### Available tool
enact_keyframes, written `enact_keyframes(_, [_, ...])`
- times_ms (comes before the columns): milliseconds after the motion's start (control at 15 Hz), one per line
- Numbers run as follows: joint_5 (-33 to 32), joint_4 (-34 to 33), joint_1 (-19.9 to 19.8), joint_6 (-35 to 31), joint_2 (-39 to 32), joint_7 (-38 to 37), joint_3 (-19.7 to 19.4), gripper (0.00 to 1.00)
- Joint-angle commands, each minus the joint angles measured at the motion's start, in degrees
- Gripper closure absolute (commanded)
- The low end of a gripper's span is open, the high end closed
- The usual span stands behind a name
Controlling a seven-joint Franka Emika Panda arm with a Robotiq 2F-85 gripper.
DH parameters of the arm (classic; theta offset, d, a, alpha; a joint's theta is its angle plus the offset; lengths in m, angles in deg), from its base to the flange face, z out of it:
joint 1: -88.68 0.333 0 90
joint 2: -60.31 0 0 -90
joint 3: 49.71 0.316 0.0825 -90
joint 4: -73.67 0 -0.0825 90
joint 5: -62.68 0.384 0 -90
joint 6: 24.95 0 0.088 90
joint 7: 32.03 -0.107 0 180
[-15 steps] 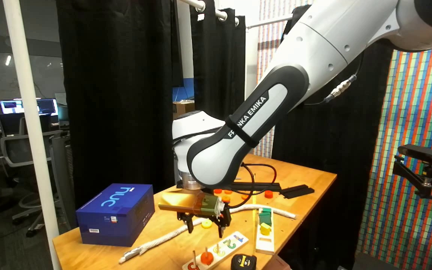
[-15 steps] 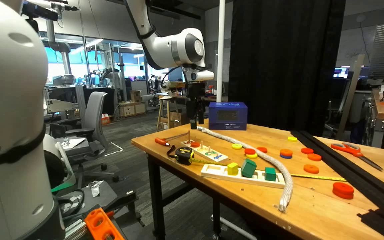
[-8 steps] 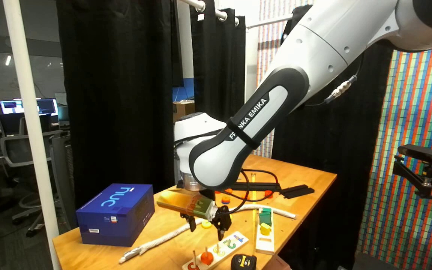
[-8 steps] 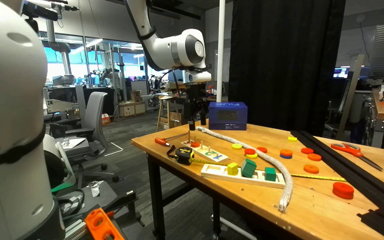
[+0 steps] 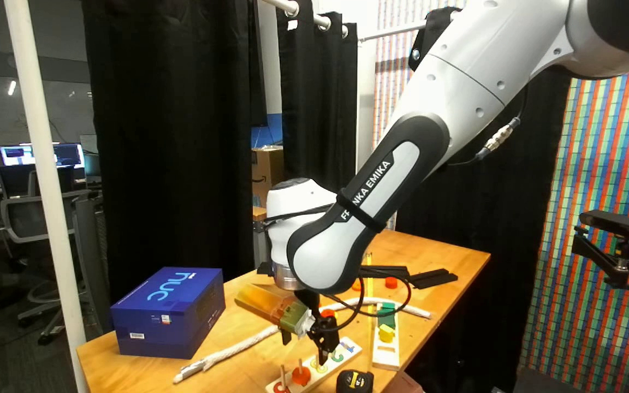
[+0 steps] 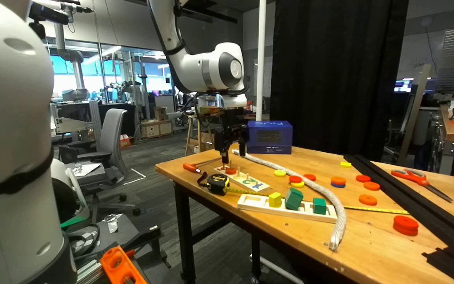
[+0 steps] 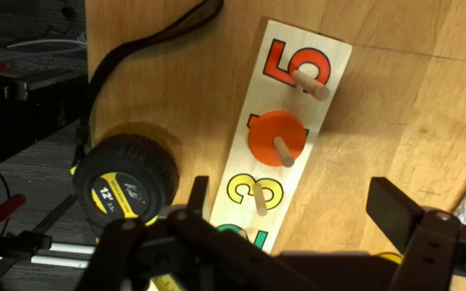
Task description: Move the wooden object forward and then remove the orange circle.
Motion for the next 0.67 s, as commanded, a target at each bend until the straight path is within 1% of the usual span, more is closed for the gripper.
enact_keyframes(0, [2.4, 1.1, -0.2, -3.8, -1.0, -1.2, 0.3, 0.00])
enact_keyframes(600, [7.4, 1.0, 0.6, -7.1, -4.2, -0.7, 0.8, 0.00])
